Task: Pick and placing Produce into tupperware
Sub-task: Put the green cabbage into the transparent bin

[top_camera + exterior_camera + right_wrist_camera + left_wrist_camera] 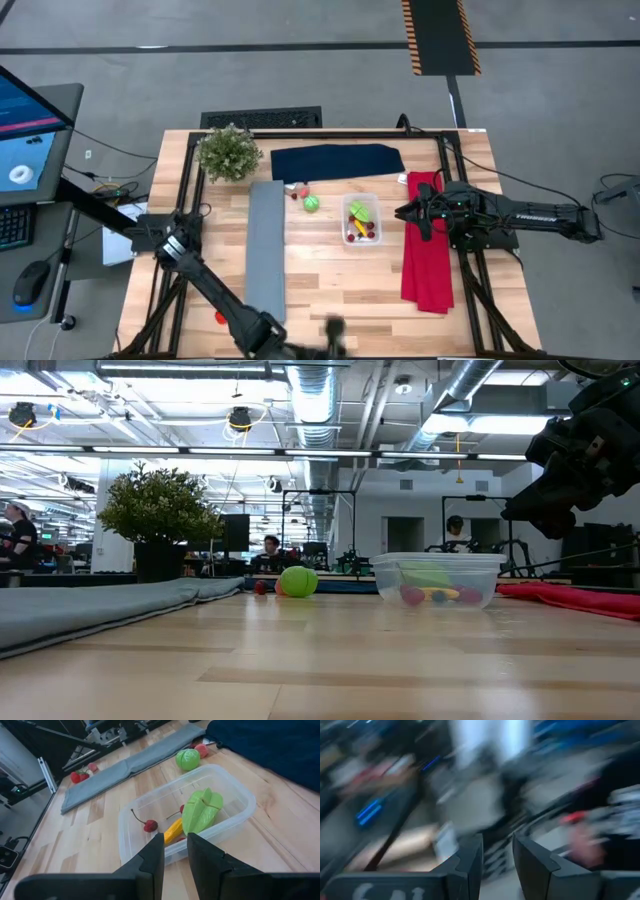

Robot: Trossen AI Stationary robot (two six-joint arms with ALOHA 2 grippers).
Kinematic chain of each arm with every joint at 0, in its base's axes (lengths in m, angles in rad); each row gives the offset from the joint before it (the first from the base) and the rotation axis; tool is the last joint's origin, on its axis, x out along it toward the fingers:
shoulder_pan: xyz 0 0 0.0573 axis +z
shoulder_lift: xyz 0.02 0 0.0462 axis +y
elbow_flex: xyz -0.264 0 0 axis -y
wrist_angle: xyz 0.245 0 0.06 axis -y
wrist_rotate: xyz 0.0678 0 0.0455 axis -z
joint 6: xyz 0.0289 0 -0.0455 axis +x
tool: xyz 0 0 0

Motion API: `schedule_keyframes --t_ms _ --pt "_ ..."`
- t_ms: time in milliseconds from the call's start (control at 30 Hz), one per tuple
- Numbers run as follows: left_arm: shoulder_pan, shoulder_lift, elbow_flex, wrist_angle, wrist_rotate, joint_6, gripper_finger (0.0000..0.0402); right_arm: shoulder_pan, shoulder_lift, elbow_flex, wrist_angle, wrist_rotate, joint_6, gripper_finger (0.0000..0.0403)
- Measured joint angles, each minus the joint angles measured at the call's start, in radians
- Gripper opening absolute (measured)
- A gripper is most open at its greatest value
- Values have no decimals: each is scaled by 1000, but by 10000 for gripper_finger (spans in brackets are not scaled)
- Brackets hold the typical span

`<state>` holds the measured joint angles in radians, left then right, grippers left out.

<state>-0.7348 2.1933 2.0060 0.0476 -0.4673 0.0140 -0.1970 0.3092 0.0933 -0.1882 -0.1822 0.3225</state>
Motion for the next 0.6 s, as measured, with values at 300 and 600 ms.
schedule_keyframes --t_ms 300,600 --pt "78 5 0 -70 435 80 96 0 0 0 -2 0 0 107" --pt "142 -47 -2 -226 432 103 96 0 0 0 -3 0 0 107"
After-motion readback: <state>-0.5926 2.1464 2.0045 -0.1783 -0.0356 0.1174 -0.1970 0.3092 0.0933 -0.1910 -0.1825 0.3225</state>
